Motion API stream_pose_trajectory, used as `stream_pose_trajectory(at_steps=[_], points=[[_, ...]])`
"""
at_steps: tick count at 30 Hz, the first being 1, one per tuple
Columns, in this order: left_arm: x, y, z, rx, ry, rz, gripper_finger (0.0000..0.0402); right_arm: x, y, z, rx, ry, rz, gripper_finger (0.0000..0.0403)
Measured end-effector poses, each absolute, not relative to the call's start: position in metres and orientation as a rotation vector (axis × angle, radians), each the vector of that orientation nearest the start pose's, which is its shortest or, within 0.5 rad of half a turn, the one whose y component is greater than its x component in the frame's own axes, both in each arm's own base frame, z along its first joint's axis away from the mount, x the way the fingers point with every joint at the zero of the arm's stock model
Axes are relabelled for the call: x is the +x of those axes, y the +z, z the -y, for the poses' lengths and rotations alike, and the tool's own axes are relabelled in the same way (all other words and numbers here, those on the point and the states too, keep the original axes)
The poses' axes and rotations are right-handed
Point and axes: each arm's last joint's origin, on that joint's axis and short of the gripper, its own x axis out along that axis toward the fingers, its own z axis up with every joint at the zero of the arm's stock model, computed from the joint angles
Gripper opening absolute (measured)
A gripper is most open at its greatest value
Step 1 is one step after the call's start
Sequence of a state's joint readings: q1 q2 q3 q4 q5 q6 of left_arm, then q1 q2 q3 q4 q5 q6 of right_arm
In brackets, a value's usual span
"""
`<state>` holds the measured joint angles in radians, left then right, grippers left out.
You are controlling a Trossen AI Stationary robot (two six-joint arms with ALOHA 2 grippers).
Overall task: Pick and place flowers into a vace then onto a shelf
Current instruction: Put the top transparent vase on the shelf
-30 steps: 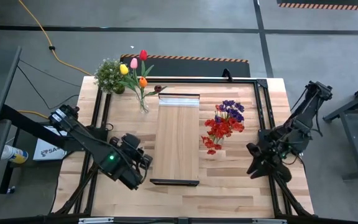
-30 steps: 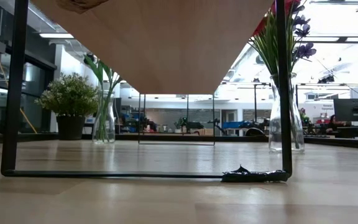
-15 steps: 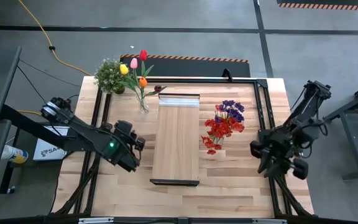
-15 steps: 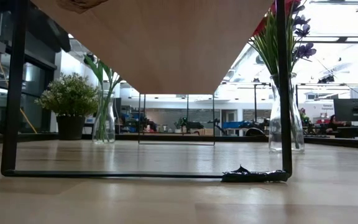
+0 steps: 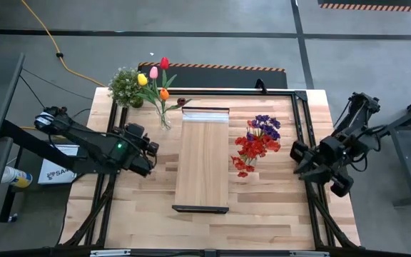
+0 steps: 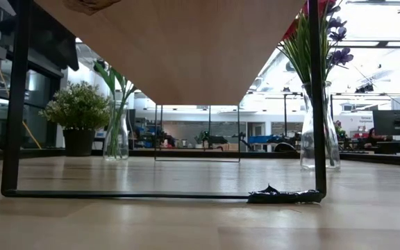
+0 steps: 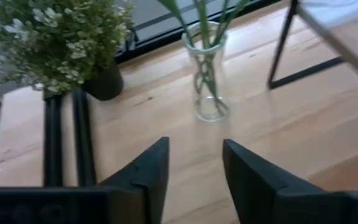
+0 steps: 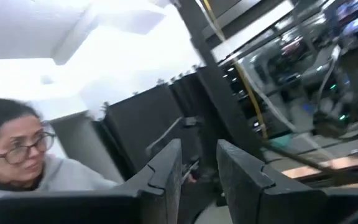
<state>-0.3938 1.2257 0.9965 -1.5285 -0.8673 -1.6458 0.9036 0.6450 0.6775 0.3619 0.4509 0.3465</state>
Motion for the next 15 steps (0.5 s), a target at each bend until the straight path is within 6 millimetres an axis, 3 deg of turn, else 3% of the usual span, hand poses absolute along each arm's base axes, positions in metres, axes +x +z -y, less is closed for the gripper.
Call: stream_pose_trajectory(at_steps=[11,15], points=[[0.172,0.242,0.021,-0.289,1.275,-0.662,0.0379,0.089,0.372,-0.088,0.523,0.357,0.29,0.0094],[0.175,0.233,0.008,-0.298,1.349,-0.555,0.0386,0.089,0.372,-0.086,0.521,0.33,0.295,0.0094]])
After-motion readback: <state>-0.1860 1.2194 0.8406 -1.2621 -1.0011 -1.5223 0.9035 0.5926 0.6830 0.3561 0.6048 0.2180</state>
